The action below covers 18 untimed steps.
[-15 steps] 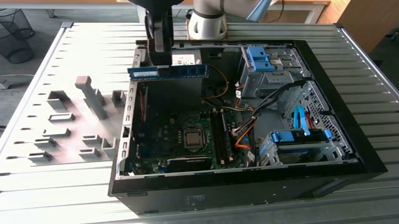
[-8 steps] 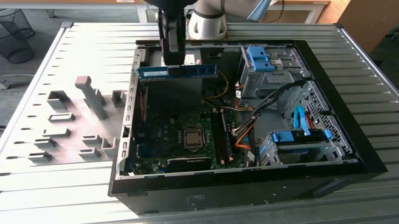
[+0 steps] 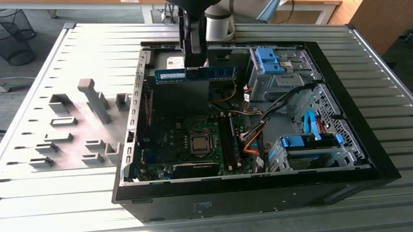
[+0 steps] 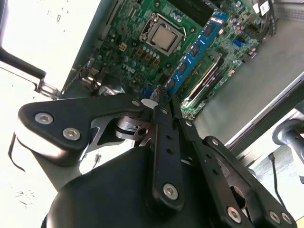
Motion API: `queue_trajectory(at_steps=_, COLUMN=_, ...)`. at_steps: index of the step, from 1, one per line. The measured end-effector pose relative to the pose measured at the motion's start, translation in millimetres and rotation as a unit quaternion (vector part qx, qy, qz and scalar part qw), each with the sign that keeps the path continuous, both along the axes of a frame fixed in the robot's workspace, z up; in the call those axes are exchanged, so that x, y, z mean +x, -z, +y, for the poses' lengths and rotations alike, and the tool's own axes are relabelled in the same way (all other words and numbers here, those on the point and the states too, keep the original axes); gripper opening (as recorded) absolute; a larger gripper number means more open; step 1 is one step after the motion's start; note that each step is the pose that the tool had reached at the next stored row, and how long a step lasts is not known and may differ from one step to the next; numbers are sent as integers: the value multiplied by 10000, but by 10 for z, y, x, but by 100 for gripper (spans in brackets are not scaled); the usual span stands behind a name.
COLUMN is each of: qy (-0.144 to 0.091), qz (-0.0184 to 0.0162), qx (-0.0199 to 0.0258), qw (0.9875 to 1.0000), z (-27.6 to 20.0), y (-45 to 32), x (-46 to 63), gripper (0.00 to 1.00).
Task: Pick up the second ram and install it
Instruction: 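Pick up the second ram and move it above second insertion slot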
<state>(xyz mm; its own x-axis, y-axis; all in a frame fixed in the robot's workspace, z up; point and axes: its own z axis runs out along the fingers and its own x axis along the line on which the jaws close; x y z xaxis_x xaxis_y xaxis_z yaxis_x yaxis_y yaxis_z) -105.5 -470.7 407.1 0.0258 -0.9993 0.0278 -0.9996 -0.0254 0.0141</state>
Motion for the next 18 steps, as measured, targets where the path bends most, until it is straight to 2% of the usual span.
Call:
queue_trajectory(at_steps=10, qy=0, qz=0, qx=0, qw=10000, z=0, y=0, x=156, gripper=14)
queue_trajectory(at_steps=18, qy=0, qz=0, qx=0, qw=10000, z=0, y=0, x=323, gripper=14)
